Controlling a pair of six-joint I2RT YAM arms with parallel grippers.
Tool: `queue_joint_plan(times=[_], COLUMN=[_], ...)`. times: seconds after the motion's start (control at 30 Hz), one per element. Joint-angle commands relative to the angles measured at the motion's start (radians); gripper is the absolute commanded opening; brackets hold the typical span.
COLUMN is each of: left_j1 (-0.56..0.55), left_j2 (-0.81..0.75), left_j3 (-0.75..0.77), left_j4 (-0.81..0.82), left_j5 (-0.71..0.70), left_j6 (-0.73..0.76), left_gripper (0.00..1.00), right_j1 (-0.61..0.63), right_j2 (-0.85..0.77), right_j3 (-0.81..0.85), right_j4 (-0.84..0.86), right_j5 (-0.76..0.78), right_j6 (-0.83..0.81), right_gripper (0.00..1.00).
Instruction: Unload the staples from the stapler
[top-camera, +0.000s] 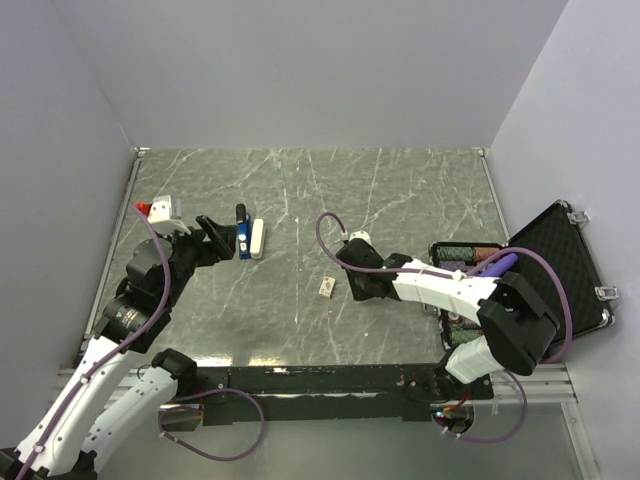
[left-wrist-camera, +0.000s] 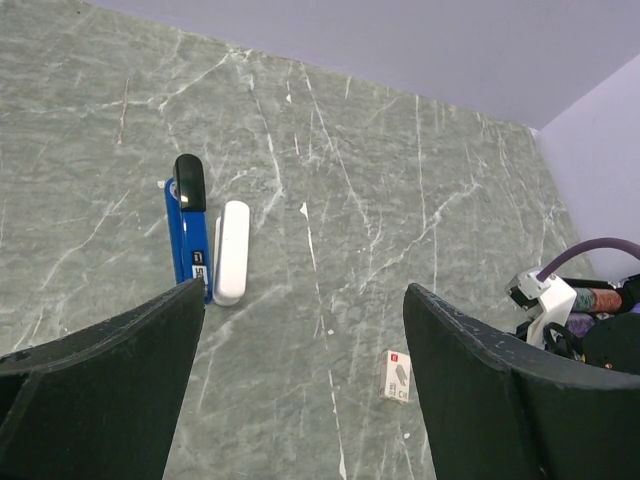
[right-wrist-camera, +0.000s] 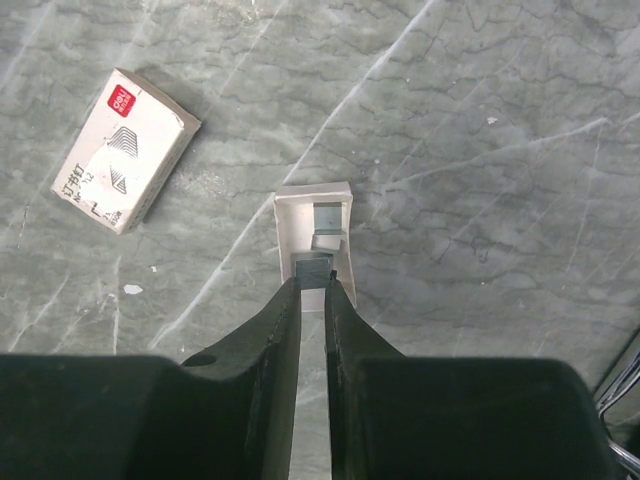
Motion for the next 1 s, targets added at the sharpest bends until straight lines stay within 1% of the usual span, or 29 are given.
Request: queue_joint_plan(times=[0.0,0.37,0.67,0.8,0.97], left_j1=[0.008,0.006,0.006,0.006,0.008], left_j2=[0.000,0.007,0.012,0.018,0.038], left_j3=[0.003,0.001,0.003,0.003,0.004], left_j4=[0.050,0.052,0.055,0.055,0.055], left_j5=[0.015,0.022,0.026,0.031,0.049], left_j6=[-0.008,-0.006,-0.006,-0.006,-0.004], left_gripper=[0.85,0.85,0.85,0.86,0.85], right_j1=[-0.005,-0.005,-0.012,-0.014,-0.015], right_j2=[0.007,0.048,0.052,0.038,-0.030], right_j3=[0.000,0.018,0.026,0.031,0.034], right_j4=[0.033,0.038,0.038,0.032,0.009], right_j5=[-0.009,-0.006,0.003,0.000,0.015], right_j6=[0.003,0.005,0.005,0.008,0.008], right_gripper=[0.18,0.22,0.36,0.36,0.38])
